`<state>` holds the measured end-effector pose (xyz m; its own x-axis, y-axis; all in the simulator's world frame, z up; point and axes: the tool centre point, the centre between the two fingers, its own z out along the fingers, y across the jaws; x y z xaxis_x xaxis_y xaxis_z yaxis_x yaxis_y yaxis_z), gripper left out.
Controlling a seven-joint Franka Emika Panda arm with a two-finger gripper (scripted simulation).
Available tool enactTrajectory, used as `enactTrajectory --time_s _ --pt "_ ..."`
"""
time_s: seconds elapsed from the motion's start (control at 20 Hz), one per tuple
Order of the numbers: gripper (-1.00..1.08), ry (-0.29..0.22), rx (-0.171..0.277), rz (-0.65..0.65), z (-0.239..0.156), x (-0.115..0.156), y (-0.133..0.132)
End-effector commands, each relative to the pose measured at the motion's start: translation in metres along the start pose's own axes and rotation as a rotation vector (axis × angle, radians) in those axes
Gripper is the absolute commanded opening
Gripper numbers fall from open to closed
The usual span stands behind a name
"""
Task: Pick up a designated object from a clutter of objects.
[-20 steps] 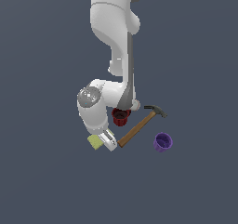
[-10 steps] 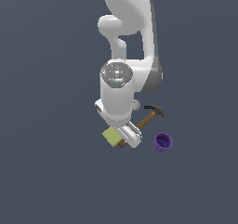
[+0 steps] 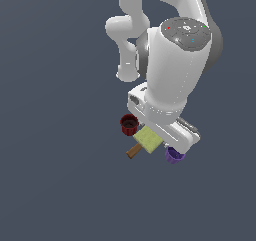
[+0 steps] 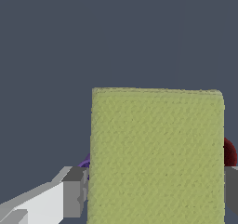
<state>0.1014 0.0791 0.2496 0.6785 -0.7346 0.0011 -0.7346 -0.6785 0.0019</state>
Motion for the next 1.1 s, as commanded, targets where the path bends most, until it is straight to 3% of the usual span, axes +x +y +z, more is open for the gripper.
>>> enactTrajectory --time_s 0.0,0.5,1.05 --pt "-1.0 0.001 0.0 0.001 -0.024 -0.012 -0.017" --pt "-1.0 0.0 0.001 0.001 -0.092 -0.045 -0.071" --pt "-1.0 -0.001 0.002 0.0 -0.141 -0.068 -0.11"
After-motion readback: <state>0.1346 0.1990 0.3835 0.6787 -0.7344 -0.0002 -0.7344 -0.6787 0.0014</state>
